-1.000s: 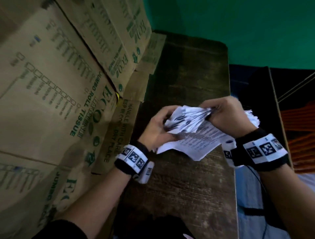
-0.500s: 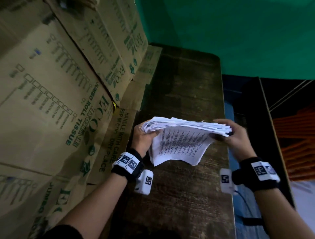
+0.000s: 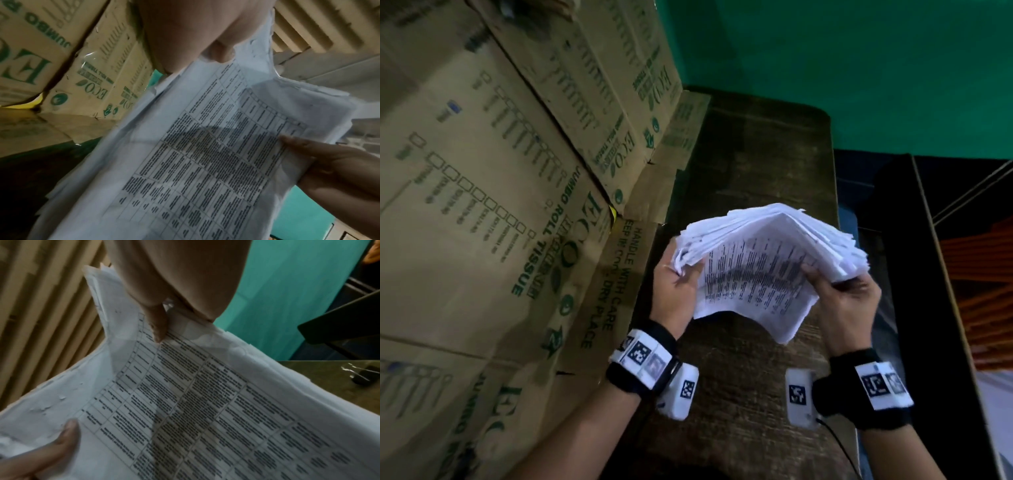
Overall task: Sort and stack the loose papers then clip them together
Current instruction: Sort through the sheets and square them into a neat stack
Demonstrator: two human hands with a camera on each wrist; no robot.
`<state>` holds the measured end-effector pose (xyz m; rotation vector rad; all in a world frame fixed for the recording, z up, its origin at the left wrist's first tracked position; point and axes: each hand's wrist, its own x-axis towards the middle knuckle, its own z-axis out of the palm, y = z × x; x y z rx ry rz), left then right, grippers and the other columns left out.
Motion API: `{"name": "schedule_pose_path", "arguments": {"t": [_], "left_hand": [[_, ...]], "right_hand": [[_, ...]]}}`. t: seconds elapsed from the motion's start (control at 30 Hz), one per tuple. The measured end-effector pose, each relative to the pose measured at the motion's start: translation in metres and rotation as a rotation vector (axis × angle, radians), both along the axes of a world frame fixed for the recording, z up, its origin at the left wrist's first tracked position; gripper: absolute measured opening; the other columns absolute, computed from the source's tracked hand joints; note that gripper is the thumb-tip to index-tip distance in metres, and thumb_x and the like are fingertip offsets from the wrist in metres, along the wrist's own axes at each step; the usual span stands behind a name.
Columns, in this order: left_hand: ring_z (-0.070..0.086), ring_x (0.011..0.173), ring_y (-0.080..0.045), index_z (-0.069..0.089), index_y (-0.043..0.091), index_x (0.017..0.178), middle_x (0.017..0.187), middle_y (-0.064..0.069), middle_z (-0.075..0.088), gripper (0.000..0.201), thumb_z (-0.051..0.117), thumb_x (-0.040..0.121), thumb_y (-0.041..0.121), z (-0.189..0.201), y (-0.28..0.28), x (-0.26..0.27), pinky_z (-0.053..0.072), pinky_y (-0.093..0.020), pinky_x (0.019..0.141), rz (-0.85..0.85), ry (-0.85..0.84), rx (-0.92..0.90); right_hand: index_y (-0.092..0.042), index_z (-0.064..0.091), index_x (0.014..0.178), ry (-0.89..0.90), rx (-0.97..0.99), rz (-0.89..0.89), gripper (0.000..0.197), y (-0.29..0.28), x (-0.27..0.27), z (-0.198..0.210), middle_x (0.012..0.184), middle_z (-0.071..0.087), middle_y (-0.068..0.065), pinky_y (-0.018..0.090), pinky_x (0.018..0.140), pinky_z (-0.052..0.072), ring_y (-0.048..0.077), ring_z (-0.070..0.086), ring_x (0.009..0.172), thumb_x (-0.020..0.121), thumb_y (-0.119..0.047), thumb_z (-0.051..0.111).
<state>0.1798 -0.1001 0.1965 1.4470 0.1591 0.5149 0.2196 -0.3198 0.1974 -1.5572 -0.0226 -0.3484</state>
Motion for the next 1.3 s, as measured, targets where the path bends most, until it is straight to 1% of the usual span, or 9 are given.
{"name": "schedule_pose_path", "arguments": {"t": [0.2, 0.4, 0.47, 0.57, 0.7, 0.83, 1.07, 1.2, 1.3], "left_hand": [[0.062, 0.101, 0.001, 0.056, 0.031, 0.107, 0.101, 0.018, 0.069, 0.039, 0.061, 0.079, 0.005, -0.038, -0.001, -0.01, 0.046, -0.02, 0.087, -0.119, 0.144, 0.07], [0.058, 0.1, -0.011, 0.063, 0.021, 0.098, 0.107, -0.01, 0.057, 0.028, 0.062, 0.073, 0.009, -0.037, 0.008, 0.001, 0.038, 0.001, 0.08, -0.105, 0.142, 0.308], [0.06, 0.102, -0.026, 0.056, -0.003, 0.113, 0.108, -0.016, 0.061, 0.034, 0.06, 0.079, -0.006, -0.036, 0.002, 0.009, 0.039, -0.004, 0.071, -0.117, 0.342, 0.216], [0.064, 0.096, -0.008, 0.058, 0.001, 0.109, 0.102, -0.007, 0.065, 0.038, 0.055, 0.072, -0.001, -0.046, 0.009, 0.023, 0.051, -0.021, 0.08, -0.131, 0.306, 0.122], [0.06, 0.112, -0.021, 0.042, 0.004, 0.125, 0.121, -0.012, 0.06, 0.063, 0.069, 0.069, 0.016, -0.065, 0.029, 0.018, 0.049, -0.039, 0.099, -0.19, 0.386, -0.03], [0.059, 0.104, -0.02, 0.053, 0.013, 0.114, 0.109, -0.004, 0.066, 0.038, 0.063, 0.079, 0.026, -0.094, 0.029, -0.004, 0.044, -0.038, 0.095, -0.205, 0.33, -0.478], [0.06, 0.076, -0.015, 0.054, 0.024, 0.082, 0.08, 0.002, 0.063, 0.016, 0.048, 0.098, 0.022, -0.157, 0.02, -0.022, 0.046, -0.03, 0.073, -0.034, 0.663, 0.013], [0.05, 0.063, -0.017, 0.051, 0.015, 0.08, 0.067, -0.003, 0.054, 0.015, 0.052, 0.095, 0.018, -0.178, 0.017, -0.018, 0.039, -0.028, 0.065, -0.052, 0.761, 0.225], [0.053, 0.07, -0.021, 0.061, 0.004, 0.088, 0.082, -0.021, 0.062, 0.015, 0.055, 0.093, 0.018, -0.191, 0.017, -0.016, 0.04, -0.029, 0.066, -0.069, 0.787, 0.289]], "right_hand": [[-0.015, 0.066, 0.099, 0.175, -0.077, 0.134, 0.04, 0.002, -0.015, -0.026, 0.09, 0.072, -0.022, 0.007, 0.073, 0.048, -0.012, 0.064, 0.086, 0.076, 0.017, 0.066], [-0.001, 0.062, 0.107, 0.352, -0.197, 0.095, 0.035, -0.013, 0.0, -0.054, 0.118, 0.063, 0.018, 0.008, 0.074, 0.049, -0.026, 0.054, 0.07, 0.078, 0.018, 0.06], [-0.004, 0.062, 0.106, 0.339, -0.181, 0.081, 0.037, -0.003, 0.005, -0.055, 0.105, 0.069, 0.01, 0.007, 0.071, 0.049, -0.021, 0.058, 0.073, 0.077, 0.02, 0.059], [-0.001, 0.063, 0.101, 0.323, -0.137, 0.059, 0.031, -0.005, 0.012, -0.044, 0.077, 0.073, -0.013, 0.017, 0.063, 0.052, -0.006, 0.064, 0.07, 0.076, 0.017, 0.063], [0.005, 0.058, 0.109, 0.336, -0.064, 0.136, 0.035, -0.02, 0.004, -0.042, 0.092, 0.069, 0.011, 0.031, 0.067, 0.058, 0.016, 0.067, 0.078, 0.077, 0.017, 0.064], [0.003, 0.059, 0.106, 0.545, -0.077, 0.171, 0.04, -0.021, -0.01, -0.07, 0.088, 0.073, 0.013, 0.036, 0.064, 0.057, 0.023, 0.07, 0.072, 0.071, 0.021, 0.059], [-0.003, 0.062, 0.106, 0.91, -0.157, 0.192, 0.042, -0.022, -0.024, -0.141, 0.097, 0.072, 0.02, 0.052, 0.079, 0.056, 0.036, 0.07, 0.084, 0.068, 0.013, 0.067], [-0.011, 0.062, 0.09, 0.988, -0.349, 0.192, 0.027, -0.02, -0.031, -0.157, 0.098, 0.071, 0.017, 0.039, 0.077, 0.053, 0.028, 0.069, 0.084, 0.073, 0.008, 0.072], [-0.003, 0.042, 0.128, 1.038, -0.692, 0.245, 0.061, -0.023, -0.033, -0.162, 0.128, 0.057, 0.023, 0.041, 0.092, 0.045, 0.034, 0.058, 0.112, 0.078, -0.006, 0.075]]}}
